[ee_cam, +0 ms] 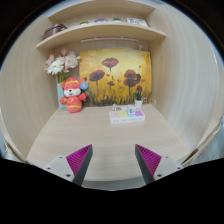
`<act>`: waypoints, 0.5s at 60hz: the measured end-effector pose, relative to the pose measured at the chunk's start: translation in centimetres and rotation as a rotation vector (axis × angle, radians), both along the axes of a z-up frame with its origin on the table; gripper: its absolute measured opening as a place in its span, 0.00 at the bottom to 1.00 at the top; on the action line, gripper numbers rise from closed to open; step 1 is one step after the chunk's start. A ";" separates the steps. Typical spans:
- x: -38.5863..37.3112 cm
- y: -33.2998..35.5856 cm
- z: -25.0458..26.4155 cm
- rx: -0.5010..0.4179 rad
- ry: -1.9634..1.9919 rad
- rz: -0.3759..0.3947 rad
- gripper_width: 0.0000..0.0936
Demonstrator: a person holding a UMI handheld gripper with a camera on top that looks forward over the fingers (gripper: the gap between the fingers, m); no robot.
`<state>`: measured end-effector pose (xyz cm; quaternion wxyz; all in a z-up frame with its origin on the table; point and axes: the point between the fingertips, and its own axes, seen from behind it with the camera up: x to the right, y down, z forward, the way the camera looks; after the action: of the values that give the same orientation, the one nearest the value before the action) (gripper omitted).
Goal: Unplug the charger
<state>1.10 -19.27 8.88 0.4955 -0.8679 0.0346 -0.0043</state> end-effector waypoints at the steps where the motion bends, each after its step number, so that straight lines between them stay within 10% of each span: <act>1: 0.8 0.9 -0.1 0.001 -0.004 -0.004 0.93; 30: 11.8 25.9 -4.4 0.012 -0.040 0.027 0.76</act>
<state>12.94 6.61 4.50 0.5013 -0.8651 0.0129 -0.0146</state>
